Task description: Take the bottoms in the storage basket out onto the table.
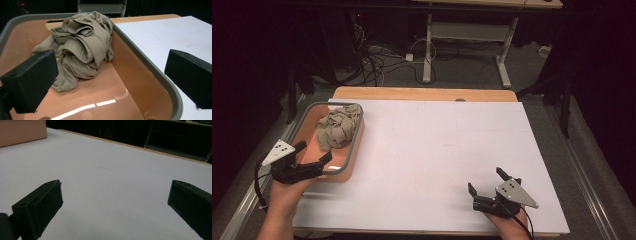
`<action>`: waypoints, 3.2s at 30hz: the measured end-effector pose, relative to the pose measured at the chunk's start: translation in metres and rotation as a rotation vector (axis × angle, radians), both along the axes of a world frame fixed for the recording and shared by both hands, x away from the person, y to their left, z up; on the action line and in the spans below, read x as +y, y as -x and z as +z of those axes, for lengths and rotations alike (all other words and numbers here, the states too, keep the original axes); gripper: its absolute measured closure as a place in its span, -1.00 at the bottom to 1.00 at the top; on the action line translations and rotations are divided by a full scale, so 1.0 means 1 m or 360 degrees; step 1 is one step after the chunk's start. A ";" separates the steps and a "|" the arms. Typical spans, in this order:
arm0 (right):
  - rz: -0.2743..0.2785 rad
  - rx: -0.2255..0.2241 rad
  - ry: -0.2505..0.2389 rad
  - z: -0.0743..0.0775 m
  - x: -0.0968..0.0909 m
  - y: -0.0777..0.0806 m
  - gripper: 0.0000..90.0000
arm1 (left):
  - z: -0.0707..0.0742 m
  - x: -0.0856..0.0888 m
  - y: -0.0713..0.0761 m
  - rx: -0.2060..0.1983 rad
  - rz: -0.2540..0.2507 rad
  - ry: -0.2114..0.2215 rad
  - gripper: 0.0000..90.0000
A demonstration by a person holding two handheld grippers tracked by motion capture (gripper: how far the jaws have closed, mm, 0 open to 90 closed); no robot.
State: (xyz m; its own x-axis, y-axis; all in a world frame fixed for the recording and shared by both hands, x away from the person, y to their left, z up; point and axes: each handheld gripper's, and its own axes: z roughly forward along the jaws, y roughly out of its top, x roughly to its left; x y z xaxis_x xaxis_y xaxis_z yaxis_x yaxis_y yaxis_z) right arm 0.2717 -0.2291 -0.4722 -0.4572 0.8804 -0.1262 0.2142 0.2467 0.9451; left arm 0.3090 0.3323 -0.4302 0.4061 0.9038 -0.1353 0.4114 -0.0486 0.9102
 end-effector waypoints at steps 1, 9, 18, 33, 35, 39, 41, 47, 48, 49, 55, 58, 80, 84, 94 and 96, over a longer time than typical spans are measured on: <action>0.0000 0.0000 0.0000 0.000 0.000 0.000 -0.99 | 0.000 -0.001 0.000 0.0002 -0.0005 0.0005 -1.00; 0.0007 0.0025 -0.0017 0.005 0.003 -0.008 -0.99 | -0.002 -0.014 -0.003 -0.0001 -0.0043 0.0003 -1.00; 0.0028 0.0001 -0.0031 0.005 -0.005 0.001 -0.99 | 0.008 -0.035 -0.005 -0.0021 -0.0111 0.0019 -1.00; 0.0048 -0.0025 -0.0072 0.008 -0.009 0.008 -0.99 | 0.032 -0.065 -0.038 -0.0018 -0.0167 0.0015 -1.00; 0.0052 -0.0026 -0.0066 0.007 -0.008 0.008 -0.99 | 0.036 -0.067 -0.042 -0.0033 -0.0177 -0.0001 -1.00; 0.0047 -0.0020 -0.0062 0.007 -0.007 0.009 -0.99 | 0.041 -0.068 -0.053 -0.0013 -0.0178 -0.0029 -1.00; 0.0051 -0.0017 -0.0058 0.006 -0.008 0.009 -0.98 | 0.042 -0.067 -0.058 -0.0013 -0.0182 -0.0031 -1.00; 0.0050 -0.0013 -0.0060 0.005 -0.007 0.010 -0.98 | 0.044 -0.068 -0.073 0.0036 -0.0197 -0.0051 -1.00; 0.0050 -0.0012 -0.0057 0.005 -0.007 0.009 -0.99 | 0.045 -0.068 -0.075 0.0038 -0.0193 -0.0051 -1.00; 0.0050 -0.0011 -0.0057 0.005 -0.007 0.010 -0.98 | 0.046 -0.068 -0.077 0.0033 -0.0190 -0.0061 -1.00; 0.0047 -0.0014 -0.0062 0.005 -0.007 0.010 -0.99 | 0.045 -0.066 -0.096 0.0062 -0.0155 -0.0077 -1.00; 0.0046 -0.0012 -0.0063 0.005 -0.007 0.010 -0.98 | 0.043 -0.062 -0.107 0.0091 -0.0130 -0.0107 -1.00; 0.0045 -0.0008 -0.0048 0.004 -0.007 0.010 -0.98 | 0.012 -0.030 -0.165 0.0444 0.0045 -0.0110 -1.00; 0.0042 -0.0004 -0.0045 0.004 -0.008 0.010 -0.98 | 0.003 -0.025 -0.172 0.0518 0.0070 -0.0117 -1.00; 0.0041 0.0001 -0.0040 0.003 -0.008 0.010 -0.98 | -0.013 -0.018 -0.184 0.0685 0.0069 -0.0096 -1.00; 0.0041 0.0001 -0.0043 0.002 -0.008 0.010 -0.98 | -0.015 -0.018 -0.185 0.0719 0.0062 -0.0117 -1.00</action>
State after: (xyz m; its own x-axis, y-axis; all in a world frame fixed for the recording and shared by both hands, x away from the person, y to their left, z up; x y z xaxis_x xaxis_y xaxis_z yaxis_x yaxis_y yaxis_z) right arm 0.2617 -0.2367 -0.4698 -0.4799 0.8713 -0.1024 0.2085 0.2266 0.9514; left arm 0.4940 0.3141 -0.4457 0.2864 0.9311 -0.2260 0.7692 -0.0828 0.6336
